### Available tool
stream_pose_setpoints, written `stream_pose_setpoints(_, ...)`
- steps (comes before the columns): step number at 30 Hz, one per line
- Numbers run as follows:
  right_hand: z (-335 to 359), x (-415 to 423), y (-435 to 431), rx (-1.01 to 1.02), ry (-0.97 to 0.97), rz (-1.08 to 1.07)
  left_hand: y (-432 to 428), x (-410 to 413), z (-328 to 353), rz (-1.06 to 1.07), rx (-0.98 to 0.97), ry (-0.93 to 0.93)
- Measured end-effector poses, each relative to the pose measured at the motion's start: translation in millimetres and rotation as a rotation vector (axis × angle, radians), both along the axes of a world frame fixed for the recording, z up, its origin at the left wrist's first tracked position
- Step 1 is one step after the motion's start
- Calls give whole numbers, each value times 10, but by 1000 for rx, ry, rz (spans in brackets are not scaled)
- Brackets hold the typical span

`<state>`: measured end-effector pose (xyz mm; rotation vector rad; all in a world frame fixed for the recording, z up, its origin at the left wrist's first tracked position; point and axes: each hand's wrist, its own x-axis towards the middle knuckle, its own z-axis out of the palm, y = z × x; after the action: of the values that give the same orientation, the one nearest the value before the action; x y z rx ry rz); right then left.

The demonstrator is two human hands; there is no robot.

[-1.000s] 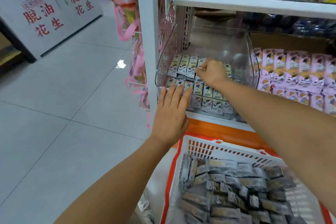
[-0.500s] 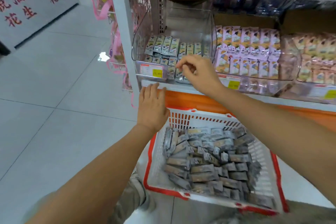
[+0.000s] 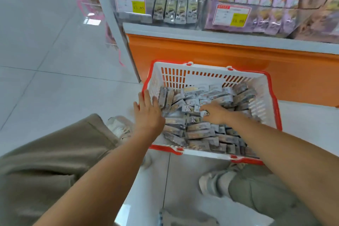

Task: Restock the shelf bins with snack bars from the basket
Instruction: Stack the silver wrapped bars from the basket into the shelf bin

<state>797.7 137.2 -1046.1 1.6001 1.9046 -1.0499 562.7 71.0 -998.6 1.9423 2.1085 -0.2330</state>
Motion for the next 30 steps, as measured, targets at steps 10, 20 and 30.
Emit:
stream_pose_setpoints(10,-759,-99,31,141,-235,-83,-18,-55,-220,21,82,-13)
stream_pose_setpoints(20,-239,-39,50,360,170,-28,128,-72,-69,-106,246,-163)
stream_pose_setpoints(30,1063,-176,-53,583,721,325,364,309,591,964,-477,-1605)
